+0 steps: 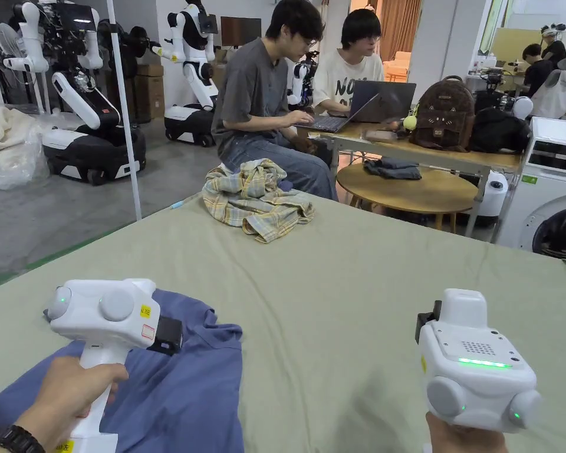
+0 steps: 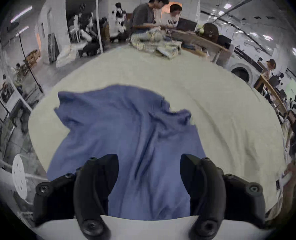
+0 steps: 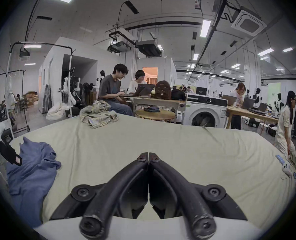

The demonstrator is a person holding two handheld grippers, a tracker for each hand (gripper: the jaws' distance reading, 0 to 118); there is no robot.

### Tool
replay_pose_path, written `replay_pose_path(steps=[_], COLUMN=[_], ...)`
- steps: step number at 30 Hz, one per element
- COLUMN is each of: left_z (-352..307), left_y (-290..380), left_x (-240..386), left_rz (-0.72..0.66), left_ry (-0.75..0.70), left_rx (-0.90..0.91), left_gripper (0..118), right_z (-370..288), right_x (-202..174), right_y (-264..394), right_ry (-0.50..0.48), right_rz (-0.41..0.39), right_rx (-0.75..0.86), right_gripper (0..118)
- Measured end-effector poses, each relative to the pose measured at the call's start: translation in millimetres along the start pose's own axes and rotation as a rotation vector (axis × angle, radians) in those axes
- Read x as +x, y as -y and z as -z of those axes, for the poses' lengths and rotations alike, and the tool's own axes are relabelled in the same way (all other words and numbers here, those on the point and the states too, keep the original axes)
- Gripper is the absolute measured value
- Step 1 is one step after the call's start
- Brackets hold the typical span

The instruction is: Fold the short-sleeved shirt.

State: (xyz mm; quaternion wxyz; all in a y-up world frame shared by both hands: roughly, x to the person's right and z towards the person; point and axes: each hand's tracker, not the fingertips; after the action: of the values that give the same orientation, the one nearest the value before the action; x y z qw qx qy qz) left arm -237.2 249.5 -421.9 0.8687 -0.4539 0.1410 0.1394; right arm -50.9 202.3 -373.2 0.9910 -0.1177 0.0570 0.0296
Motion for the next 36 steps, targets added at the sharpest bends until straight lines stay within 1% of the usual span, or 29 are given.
replay_pose_path(steps=[3,6,8,9,10,11,12,13,14,16,21,24,25,26,28,30,31,32,33,36], left_z=[28.1,46.4,77.7,81.3,83.5,83.2,83.4,77.6,73.4,78.4,56.0,32.3,23.4,14.7,-4.4,-34.5,-53.2,-59.5,-71.3,-109.4], left_y=[7.2,7.7,12.1,23.7,43.3,48.3,52.9,55.9,59.7,66.0,57.2,48.3,43.4,47.0,51.5,34.8,35.2,35.9,39.8,36.6], left_x=[3.8,5.5,6.5,8.5,13.7,18.6,23.5,27.1,29.4,27.9,14.4,11.5,12.0,14.4,22.4,27.7,35.7,44.8,55.2,84.0], left_rz=[0.005,-0.004,-0.018,0.005,0.056,0.057,0.066,0.072,0.082,0.094,0.068,0.050,0.035,0.055,0.092,0.057,0.063,0.072,0.107,0.134], left_ry=[-0.018,0.017,-0.022,-0.020,-0.055,-0.070,-0.082,-0.070,-0.062,-0.078,-0.027,0.002,0.002,0.011,0.025,0.076,0.103,0.098,0.116,0.185], left_rx=[-0.076,-0.158,-0.225,-0.221,-0.168,-0.156,-0.138,-0.132,-0.119,-0.108,-0.068,0.008,0.061,0.078,0.139,0.193,0.221,0.253,0.261,0.327], left_gripper=[75,75,74,73,69,59,43,19,2,1,1,1,1,1,1,0,0,0,0,0], right_z=[-1.4,-1.8,-2.0,-2.1,-2.8,-3.5,-4.2,-4.7,-4.9,-4.8,-6.2,-10.0,-10.5,-10.1,-11.0,-13.0,-14.4,-15.8,-17.9,-23.1], right_x=[3.8,6.3,8.2,8.7,9.7,11.0,12.4,13.7,14.8,17.9,26.3,33.4,36.4,39.4,46.3,53.8,58.1,61.6,66.2,80.7], right_y=[2.1,5.5,7.6,8.4,9.5,10.2,11.1,12.0,12.9,14.5,18.8,17.3,17.1,17.2,15.8,13.0,11.0,9.3,6.8,0.7], right_ry=[-0.002,0.005,0.005,0.009,0.010,0.011,0.012,0.015,0.018,0.022,0.038,0.047,0.053,0.057,0.075,0.085,0.090,0.097,0.109,0.129], right_rz=[-0.011,-0.022,-0.028,-0.034,-0.037,-0.038,-0.039,-0.039,-0.039,-0.037,-0.035,-0.018,-0.012,-0.007,0.003,0.015,0.019,0.022,0.025,0.030], right_rx=[-0.005,-0.011,-0.015,-0.019,-0.021,-0.022,-0.022,-0.022,-0.024,-0.030,-0.036,-0.038,-0.037,-0.037,-0.036,-0.030,-0.027,-0.023,-0.017,-0.001], right_gripper=[0,0,0,0,0,0,0,0,0,0,0,0,0,0,0,0,0,0,0,0])
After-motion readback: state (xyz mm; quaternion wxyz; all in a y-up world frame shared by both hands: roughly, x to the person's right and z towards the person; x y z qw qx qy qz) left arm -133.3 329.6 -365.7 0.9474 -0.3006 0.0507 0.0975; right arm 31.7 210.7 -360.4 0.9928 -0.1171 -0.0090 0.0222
